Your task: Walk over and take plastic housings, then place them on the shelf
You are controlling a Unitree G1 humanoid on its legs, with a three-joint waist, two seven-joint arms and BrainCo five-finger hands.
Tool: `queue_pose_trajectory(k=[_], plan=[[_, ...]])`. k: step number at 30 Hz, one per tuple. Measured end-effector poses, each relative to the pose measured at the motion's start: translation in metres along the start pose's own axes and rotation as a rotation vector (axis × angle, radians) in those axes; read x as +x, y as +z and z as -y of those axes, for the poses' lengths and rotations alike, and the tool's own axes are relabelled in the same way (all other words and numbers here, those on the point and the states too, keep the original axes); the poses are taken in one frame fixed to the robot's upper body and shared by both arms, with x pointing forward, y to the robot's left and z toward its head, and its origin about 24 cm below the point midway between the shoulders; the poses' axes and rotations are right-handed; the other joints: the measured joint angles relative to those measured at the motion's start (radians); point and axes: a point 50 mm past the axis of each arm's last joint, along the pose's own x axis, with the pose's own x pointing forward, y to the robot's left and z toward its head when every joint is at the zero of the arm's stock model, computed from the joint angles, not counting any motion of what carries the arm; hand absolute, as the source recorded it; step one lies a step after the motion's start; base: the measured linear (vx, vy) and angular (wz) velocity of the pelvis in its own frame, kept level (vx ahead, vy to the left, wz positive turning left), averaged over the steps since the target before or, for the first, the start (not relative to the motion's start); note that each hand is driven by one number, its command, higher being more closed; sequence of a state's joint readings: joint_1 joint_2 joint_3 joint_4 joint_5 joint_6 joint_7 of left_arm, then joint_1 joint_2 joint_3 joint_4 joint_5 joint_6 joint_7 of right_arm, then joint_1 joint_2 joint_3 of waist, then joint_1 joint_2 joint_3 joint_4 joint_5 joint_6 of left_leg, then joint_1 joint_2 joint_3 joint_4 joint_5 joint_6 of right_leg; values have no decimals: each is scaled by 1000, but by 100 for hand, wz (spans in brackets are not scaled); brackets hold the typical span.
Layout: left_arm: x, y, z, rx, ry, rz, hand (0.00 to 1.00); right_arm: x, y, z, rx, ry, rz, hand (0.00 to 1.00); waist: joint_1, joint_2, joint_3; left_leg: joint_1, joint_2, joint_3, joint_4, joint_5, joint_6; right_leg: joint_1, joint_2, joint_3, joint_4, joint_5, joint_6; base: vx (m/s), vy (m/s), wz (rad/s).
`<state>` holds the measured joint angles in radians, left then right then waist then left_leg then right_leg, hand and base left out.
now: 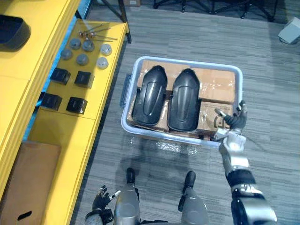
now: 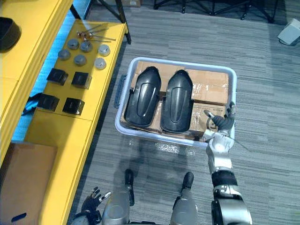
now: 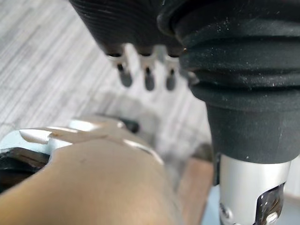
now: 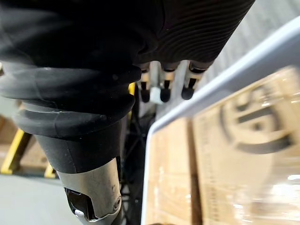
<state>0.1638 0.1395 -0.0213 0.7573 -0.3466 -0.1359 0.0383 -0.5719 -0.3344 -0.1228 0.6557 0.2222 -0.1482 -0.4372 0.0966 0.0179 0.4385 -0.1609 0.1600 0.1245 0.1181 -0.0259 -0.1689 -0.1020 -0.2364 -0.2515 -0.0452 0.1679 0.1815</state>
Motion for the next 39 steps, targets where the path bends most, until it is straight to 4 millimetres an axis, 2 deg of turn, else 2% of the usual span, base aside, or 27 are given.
queue_pose_trajectory(k=[2,7,10,14,18,22,23,29,32,33,39], plan=[[3,4,1,8,-9,8,0,13,21,-6,-13,17,52,0,3,3,11,-30,-4,-11,3,6,5,-21,-4,-13,2,1,1,-6,21,15],[6,9,9,24,-39,27,0,27,42,-11,-62,67,88,0,13,30,39,-52,-10,-32,31,2,12,-28,-11,-25,16,1,1,1,18,7],[8,9,13,2,-48,24,0,32,40,-12,-99,86,50,0,17,45,48,-69,-17,-34,42,-3,19,-41,-21,-27,21,1,1,-29,26,1],[10,14,22,11,-77,39,0,33,22,-9,-192,132,-56,0,34,78,65,-101,-22,-48,71,-12,21,-62,-27,-32,37,1,1,-41,29,4],[10,13,23,-7,-82,34,0,40,32,-8,-212,126,-58,0,33,81,67,-130,-24,-64,87,-10,20,-77,-28,-45,42,1,1,-30,9,10],[11,13,23,-20,-79,28,0,43,35,-9,-319,135,-64,0,41,82,67,-143,-32,-65,89,-7,24,-94,-37,-48,55,0,0,0,0,0],[12,12,23,-28,-76,23,0,43,35,-9,-360,139,-59,100,41,86,68,-143,-35,-65,89,-6,25,-94,-41,-48,57,0,0,-19,16,4],[13,13,27,-28,-76,26,0,49,43,-3,-531,130,-22,100,49,100,71,-159,-42,-67,79,3,27,-121,-50,-51,71,-3,-3,-22,8,2],[15,14,30,-4,-85,21,0,54,47,3,-601,79,-44,100,56,108,70,-157,-46,-73,59,19,26,-122,-53,-61,75,-5,-5,-14,-15,10],[16,15,32,6,-93,20,0,57,49,9,-676,30,-65,100,57,118,73,-159,-47,-84,50,27,26,-122,-55,-76,81,-8,-9,-18,-19,18],[18,19,37,19,-107,40,0,61,49,17,-770,-41,-143,100,78,124,69,-155,-48,-89,27,43,25,-125,-54,-84,81,-9,-10,-4,-11,4]])
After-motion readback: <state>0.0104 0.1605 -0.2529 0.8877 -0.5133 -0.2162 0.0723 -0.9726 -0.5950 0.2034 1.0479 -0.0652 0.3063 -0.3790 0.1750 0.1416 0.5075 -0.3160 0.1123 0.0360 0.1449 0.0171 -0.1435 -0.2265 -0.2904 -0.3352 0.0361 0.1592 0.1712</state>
